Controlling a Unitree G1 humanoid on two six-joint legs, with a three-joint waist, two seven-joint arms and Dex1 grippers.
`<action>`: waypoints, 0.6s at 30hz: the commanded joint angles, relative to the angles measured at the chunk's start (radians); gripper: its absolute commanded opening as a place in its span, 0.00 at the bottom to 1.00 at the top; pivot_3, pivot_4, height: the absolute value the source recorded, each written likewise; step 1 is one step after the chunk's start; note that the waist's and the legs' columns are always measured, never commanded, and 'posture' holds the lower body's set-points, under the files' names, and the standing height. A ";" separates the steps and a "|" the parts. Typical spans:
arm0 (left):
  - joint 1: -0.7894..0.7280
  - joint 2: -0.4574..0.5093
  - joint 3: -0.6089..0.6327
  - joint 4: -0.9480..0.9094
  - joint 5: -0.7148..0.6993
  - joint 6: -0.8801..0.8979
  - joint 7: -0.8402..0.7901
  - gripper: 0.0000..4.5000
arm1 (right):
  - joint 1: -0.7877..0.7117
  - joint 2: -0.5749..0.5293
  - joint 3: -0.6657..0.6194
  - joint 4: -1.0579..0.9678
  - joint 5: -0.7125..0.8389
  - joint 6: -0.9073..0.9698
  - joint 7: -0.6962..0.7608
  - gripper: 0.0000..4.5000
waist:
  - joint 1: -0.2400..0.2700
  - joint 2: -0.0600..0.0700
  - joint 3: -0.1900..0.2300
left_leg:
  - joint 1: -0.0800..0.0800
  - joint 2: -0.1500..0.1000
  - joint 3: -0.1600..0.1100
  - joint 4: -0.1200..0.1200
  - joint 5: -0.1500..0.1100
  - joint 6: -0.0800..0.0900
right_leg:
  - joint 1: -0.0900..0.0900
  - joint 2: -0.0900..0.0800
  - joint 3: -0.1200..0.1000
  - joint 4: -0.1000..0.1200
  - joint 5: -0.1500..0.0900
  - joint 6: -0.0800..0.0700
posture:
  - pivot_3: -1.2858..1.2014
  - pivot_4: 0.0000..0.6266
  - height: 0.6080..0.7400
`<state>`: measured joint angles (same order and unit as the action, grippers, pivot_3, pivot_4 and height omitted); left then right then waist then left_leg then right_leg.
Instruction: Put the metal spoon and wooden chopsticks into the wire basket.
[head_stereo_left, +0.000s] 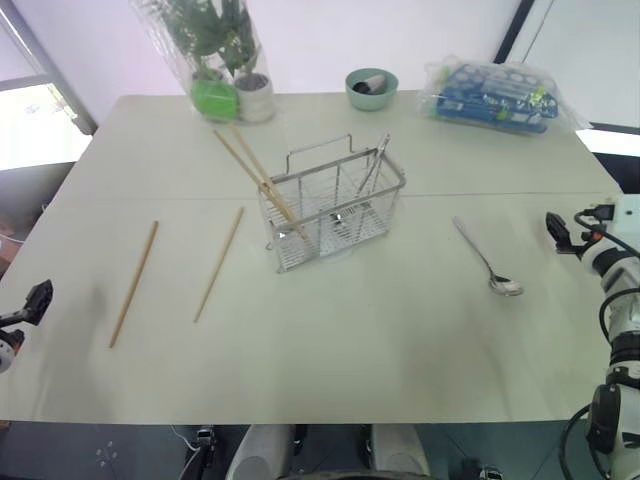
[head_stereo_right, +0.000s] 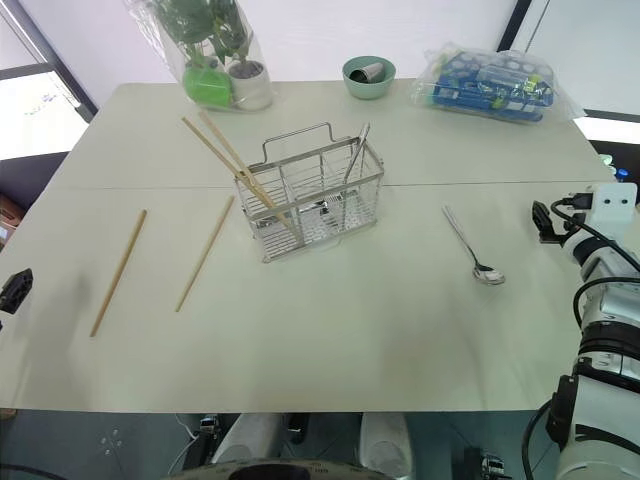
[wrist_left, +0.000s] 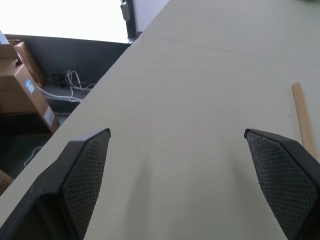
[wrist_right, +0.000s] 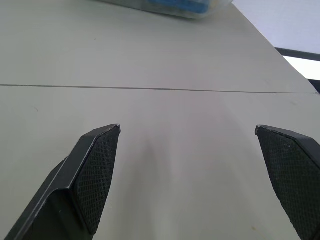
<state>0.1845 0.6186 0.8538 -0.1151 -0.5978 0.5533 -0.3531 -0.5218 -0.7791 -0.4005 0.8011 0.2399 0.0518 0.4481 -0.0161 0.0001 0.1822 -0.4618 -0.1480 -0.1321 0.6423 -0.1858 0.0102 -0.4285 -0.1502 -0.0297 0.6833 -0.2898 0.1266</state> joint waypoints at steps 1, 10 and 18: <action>-0.008 0.005 0.014 -0.026 0.002 -0.017 0.010 1.00 | -0.029 -0.015 -0.011 -0.014 0.004 -0.022 -0.001 0.99 | 0.000 0.000 0.000 | 0.000 0.000 0.000 0.000 0.000 0.000 | 0.000 0.000 0.000 0.000 0.000 0.000 | 0.52 0.24 0.60; -0.027 0.006 0.000 -0.017 0.014 -0.016 0.034 1.00 | -0.030 -0.021 -0.012 -0.020 0.005 -0.021 0.003 0.99 | 0.000 0.000 0.000 | 0.000 0.000 0.000 0.000 0.000 0.000 | 0.000 0.000 0.000 0.000 0.000 0.000 | 0.52 0.24 0.60; -0.110 0.016 0.010 0.001 -0.019 0.020 0.065 1.00 | -0.084 -0.068 0.013 -0.008 -0.013 -0.012 0.051 0.99 | 0.001 0.000 0.000 | 0.000 0.000 0.000 0.000 0.000 0.000 | 0.000 0.000 0.000 0.000 0.000 0.000 | 0.52 0.24 0.60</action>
<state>0.0844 0.6122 0.8389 -0.1085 -0.6023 0.5669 -0.2997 -0.5721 -0.8047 -0.3817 0.8117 0.2340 0.0520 0.4804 -0.0156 0.0002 0.1823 -0.4617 -0.1481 -0.1318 0.6423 -0.1857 0.0102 -0.4285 -0.1502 -0.0298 0.6834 -0.2896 0.1265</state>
